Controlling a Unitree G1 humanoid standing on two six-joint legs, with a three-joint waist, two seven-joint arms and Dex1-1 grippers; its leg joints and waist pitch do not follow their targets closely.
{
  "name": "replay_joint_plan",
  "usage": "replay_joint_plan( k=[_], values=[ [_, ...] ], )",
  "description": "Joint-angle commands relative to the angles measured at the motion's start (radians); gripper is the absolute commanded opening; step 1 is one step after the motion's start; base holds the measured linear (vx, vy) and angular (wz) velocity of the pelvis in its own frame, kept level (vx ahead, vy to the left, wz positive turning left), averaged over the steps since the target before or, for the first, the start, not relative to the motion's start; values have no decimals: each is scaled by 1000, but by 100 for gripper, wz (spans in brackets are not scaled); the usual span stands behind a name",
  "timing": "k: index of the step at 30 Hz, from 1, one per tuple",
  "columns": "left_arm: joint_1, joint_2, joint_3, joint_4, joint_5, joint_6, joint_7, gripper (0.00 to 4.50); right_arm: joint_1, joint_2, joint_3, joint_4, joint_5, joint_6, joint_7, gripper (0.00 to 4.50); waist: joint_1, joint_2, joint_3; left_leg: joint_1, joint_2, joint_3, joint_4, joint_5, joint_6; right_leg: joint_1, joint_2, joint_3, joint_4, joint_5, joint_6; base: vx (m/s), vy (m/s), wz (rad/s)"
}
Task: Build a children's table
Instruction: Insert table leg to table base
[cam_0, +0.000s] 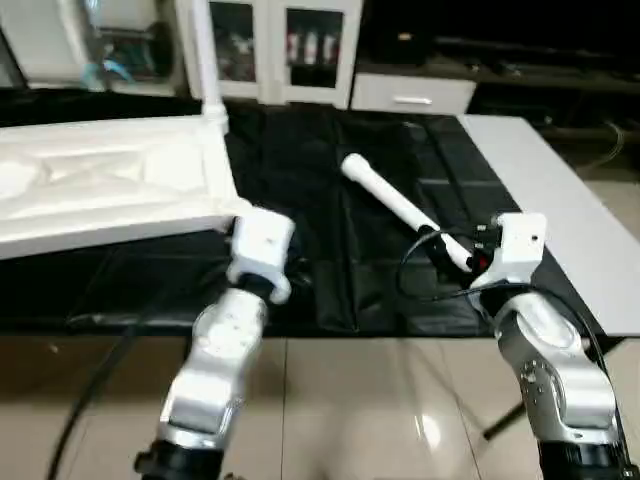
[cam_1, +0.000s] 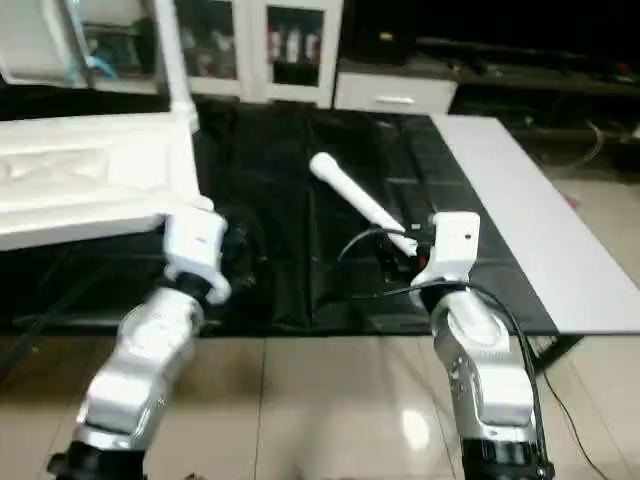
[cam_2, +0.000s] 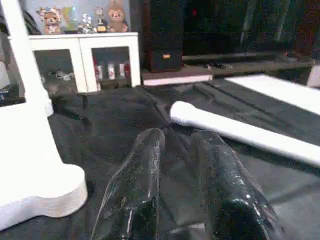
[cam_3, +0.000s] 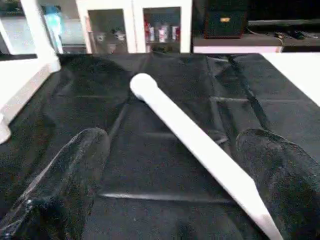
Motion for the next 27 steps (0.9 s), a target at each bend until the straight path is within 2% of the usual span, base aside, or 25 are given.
replay_joint_plan(
  k=[1, 3, 4, 5, 6, 7, 8, 9, 10, 11, 12, 13, 14, 15, 16, 17, 18, 20, 21, 22, 23, 24, 25, 26, 27],
  values=[
    [6, -2, -14, -28, 7, -12, 4, 121, -8, -5, -11, -5, 1, 13, 4, 450, -12, 6, -45, 28, 56, -41, -112, -557, -19, 23, -74, 23, -106, -662, 22, 0, 0, 0],
    [3, -5, 10, -30, 15, -7, 35, 121, -17, -6, -12, -1, 6, 16, 3, 450, -41, 10, -25, 79, 74, -43, -134, -801, -13, 14, -24, -39, -108, -603, 8, 0, 0, 0],
    [1, -6, 15, -29, 17, -6, 40, 121, -19, -7, -12, 1, 7, 16, 2, 450, -45, 19, -17, 61, 93, -45, -174, -879, -15, 38, -9, -50, -58, -538, 4, 0, 0, 0],
    [-3, -9, 21, -27, 15, -5, 41, 121, -20, -7, -12, 4, 8, 15, 2, 450, -15, 29, -3, -21, 131, -19, -278, -1024, -16, 124, 4, -39, 155, -319, -9, 0, 0, 0],
    [-3, -6, 21, -29, 16, -8, 36, 121, -22, -7, -10, 6, 8, 15, 3, 450, 36, 19, -17, 31, 128, 21, -242, -958, 54, 90, -3, 1, 168, -256, -8, 63, -106, 6],
    [-3, -6, 22, -31, 14, -12, 31, 121, -25, -8, -10, 9, 8, 14, 5, 450, 1, -20, -23, 66, 128, 15, -197, -879, 74, 77, -36, 62, 128, -416, -4, 63, -106, 6],
    [0, -9, 23, -36, 6, -14, 28, 121, -27, -8, -8, 11, 8, 13, 7, 450, 27, -87, -34, 86, 4, 50, 39, -522, 79, 24, -84, 126, -108, -993, 24, 193, -139, -2],
    [3, -12, 23, -40, 2, -11, 27, 121, -28, -8, -7, 13, 8, 13, 7, 450, 69, -68, -43, -40, -7, 5, 121, -187, 152, 143, -196, 233, -140, -1089, -14, 220, -87, -6],
    [3, -8, 18, -40, 10, -10, 29, 121, -29, -7, -7, 13, 8, 13, 6, 450, 83, -67, -44, -72, -13, -12, 130, -142, 151, 170, -182, 239, -121, -1006, -26, 220, -87, -6],
    [2, -6, 15, -38, 13, -12, 32, 121, -30, -6, -6, 13, 8, 14, 6, 450, 97, -63, -45, -86, -13, -28, 106, -94, 146, 188, -148, 211, -103, -788, -80, 195, -42, 7],
    [3, -7, 15, -38, 11, -13, 32, 121, -30, -6, -6, 12, 8, 14, 6, 450, 105, -45, -54, -77, -16, -23, 57, -20, 158, 203, -96, 176, -97, -554, -147, 184, -17, 31],
    [1, -9, 15, -37, 7, -14, 34, 121, -31, -6, -7, 13, 8, 15, 6, 450, 106, -31, -63, -52, -9, -17, 15, 24, 167, 197, -60, 151, -90, -446, -157, 184, -17, 31],
    [0, -9, 15, -37, 7, -14, 35, 121, -32, -7, -7, 14, 8, 15, 6, 450, 84, 18, -77, 55, 30, -33, -67, 112, 177, 145, 7, 69, -49, -272, -111, 192, 35, 27],
    [-2, -9, 14, -35, 7, -13, 35, 121, -33, -7, -7, 13, 8, 15, 6, 450, 26, 41, -90, 188, 133, -176, -108, -14, 347, 5, 41, 25, 108, -270, -29, 246, 28, 7],
    [-3, -9, 14, -34, 8, -13, 35, 121, -33, -7, -8, 13, 8, 15, 7, 450, 11, 27, -110, 236, 167, -208, -85, 12, 440, -40, 23, 34, 153, -278, 30, 246, 28, 7],
    [-4, -11, 15, -33, 7, -14, 32, 121, -33, -8, -8, 12, 8, 15, 7, 450, 10, 16, -113, 221, 164, -206, -63, 159, 537, -89, 0, 43, 198, -213, 113, 260, -14, -6],
    [-5, -13, 15, -31, 6, -14, 31, 121, -34, -9, -8, 13, 8, 15, 7, 450, 12, 16, -101, 185, 127, -163, -71, 249, 557, -116, -2, 44, 220, -128, 143, 203, -3, -16],
    [-7, -14, 14, -28, 3, -14, 29, 121, -35, -12, -7, 14, 5, 14, 6, 450, 0, -12, -86, 135, 63, -80, -102, 210, 507, -119, 5, 42, 169, 53, 74, 200, -8, -13],
    [-8, -14, 13, -26, 1, -14, 28, 121, -36, -15, -5, 14, 0, 12, 6, 450, -7, -63, -78, 103, -9, -16, -88, 29, 416, -54, -21, 87, 37, 133, 4, 196, -63, -1],
    [-9, -15, 13, -25, -2, -11, 27, 121, -38, -17, -5, 15, -1, 12, 7, 450, 33, -119, -81, 39, -108, 28, 20, -196, 294, 63, -78, 208, -62, -281, -2, 196, -63, -1],
    [-9, -17, 16, -22, -19, -16, 17, 121, -40, -21, -6, 13, -3, 13, 10, 450, 42, -90, -88, 16, -121, -2, 100, -200, 257, 105, -157, 268, -86, -419, -115, 222, -90, -1],
    [-9, -17, 16, -22, -19, -15, 16, 121, -40, -22, -5, 13, -3, 13, 10, 450, 42, -96, -94, -53, -81, -51, 145, -77, 156, 165, -174, 261, -47, -336, -252, 247, -49, -6],
    [-10, -10, 17, -19, -25, -1, 5, 121, -46, -41, 3, 11, -18, 16, 17, 450, 51, -89, -91, -62, -77, -61, 142, -19, 115, 161, -164, 247, -33, -193, -282, 247, -49, -6],
    [-10, -7, 20, -17, -31, 0, -6, 121, -49, -54, 8, 12, -26, 17, 23, 450, 35, -82, -76, -69, -59, -71, 132, 89, 65, 136, -163, 208, -22, 132, -334, 197, -22, -8],
    [-10, -5, 23, -15, -34, 1, -13, 121, -51, -63, 11, 14, -31, 18, 27, 450, 35, -62, -75, -66, -31, -79, 66, 256, 53, 101, -146, 150, -10, 394, -355, 94, -14, -11]
  ],
)
